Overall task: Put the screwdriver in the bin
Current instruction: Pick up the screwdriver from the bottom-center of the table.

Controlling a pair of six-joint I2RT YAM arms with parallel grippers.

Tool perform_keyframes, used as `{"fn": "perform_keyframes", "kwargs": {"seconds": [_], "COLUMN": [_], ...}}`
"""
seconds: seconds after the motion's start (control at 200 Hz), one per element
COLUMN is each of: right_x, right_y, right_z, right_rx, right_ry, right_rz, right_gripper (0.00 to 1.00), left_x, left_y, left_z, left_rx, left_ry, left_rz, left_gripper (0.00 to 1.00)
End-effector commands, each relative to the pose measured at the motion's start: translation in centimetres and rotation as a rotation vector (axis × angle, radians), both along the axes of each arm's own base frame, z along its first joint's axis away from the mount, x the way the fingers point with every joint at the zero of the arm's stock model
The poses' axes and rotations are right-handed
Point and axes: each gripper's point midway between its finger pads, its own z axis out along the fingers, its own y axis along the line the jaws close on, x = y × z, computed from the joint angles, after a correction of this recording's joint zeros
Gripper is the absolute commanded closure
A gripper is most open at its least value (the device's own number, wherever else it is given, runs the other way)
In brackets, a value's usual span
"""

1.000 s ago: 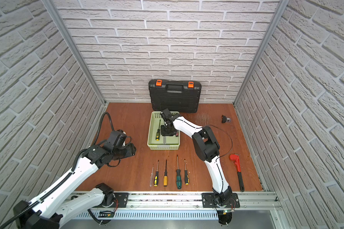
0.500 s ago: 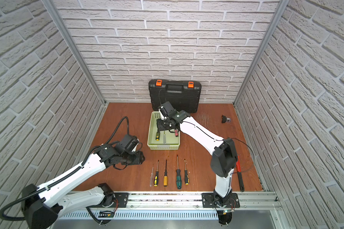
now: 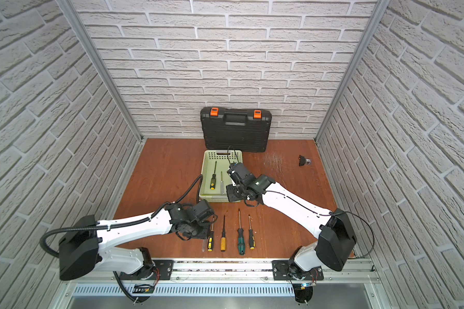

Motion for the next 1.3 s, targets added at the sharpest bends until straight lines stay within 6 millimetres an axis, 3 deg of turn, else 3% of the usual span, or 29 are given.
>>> {"fn": "perform_keyframes", "kwargs": {"seconds": [0.0,0.325,0.675,0.875,1.07,1.295], "right_x": [0.4,0.1,-0.1,-0.1,0.1,0.4], "right_y": [-0.1,0.0,-0.1,0.1,0.3,1.2], "right_z": [2.2,1.0,0.5,0.3,0.4,0.2], "right_rx": [0.042,0.039,0.037,0.046,0.054,0.068], "right_ry": [-0.069,-0.044,-0.025,-0.016,-0.018,-0.012], "right_rz": [-0.014,-0.008,-0.017,-0.018,-0.018,-0.003], "right_gripper": [0.66,0.67,0.67,0.68,0.69,0.7], "left_x": [-0.1,-1.3,-1.5,-1.9,-2.1,-2.2], "left_y": [0.0,1.3,1.1,1.2,1.6,2.5], "left_z": [-0.8,-2.8,-4.3,-5.3,-4.9,-2.8], "left_rx": [0.005,0.05,0.058,0.078,0.093,0.098], "left_ry": [-0.01,0.024,0.044,0.073,0.075,0.056], "left_rz": [0.048,0.07,0.06,0.051,0.039,0.047], "left_gripper": [0.51,0.54,0.57,0.7,0.86,0.92]}}
